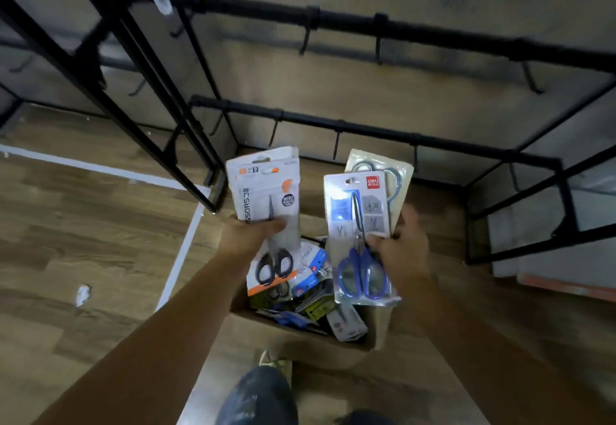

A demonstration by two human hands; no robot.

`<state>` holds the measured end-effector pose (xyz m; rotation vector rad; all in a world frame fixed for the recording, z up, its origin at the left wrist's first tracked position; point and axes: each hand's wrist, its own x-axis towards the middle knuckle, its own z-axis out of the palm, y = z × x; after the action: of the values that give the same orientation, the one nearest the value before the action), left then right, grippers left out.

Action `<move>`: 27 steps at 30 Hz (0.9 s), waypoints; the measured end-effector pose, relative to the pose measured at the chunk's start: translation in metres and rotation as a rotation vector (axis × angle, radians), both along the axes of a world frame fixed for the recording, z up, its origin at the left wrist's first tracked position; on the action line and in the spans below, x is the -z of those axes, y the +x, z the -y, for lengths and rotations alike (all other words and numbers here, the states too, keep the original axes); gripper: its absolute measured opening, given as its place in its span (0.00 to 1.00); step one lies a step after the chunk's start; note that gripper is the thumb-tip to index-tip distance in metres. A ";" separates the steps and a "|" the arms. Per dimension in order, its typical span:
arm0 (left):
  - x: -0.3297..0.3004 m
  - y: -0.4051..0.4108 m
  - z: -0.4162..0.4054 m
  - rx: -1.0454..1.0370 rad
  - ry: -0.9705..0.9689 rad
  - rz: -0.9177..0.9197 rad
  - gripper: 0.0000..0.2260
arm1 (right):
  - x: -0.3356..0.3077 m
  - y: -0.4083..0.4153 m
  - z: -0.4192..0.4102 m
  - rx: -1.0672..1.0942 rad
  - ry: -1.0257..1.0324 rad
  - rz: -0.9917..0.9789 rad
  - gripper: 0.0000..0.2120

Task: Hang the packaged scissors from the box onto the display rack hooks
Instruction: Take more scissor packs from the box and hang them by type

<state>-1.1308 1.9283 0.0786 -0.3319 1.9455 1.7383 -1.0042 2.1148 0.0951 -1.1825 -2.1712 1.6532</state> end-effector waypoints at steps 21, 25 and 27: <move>-0.367 -0.011 0.035 0.225 0.429 -0.190 0.20 | -0.453 -0.015 0.007 -0.519 0.150 -0.443 0.28; -0.391 -0.018 0.034 0.357 0.470 -0.160 0.13 | -0.481 -0.021 0.011 -0.506 0.128 -0.503 0.27; -0.399 -0.021 0.039 0.465 0.490 -0.083 0.06 | -0.493 -0.024 0.012 -0.494 0.146 -0.525 0.26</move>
<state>-1.1521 1.8898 0.4778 0.3435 1.4246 1.8395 -1.0282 2.1032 0.5880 -0.1314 -2.2648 1.6776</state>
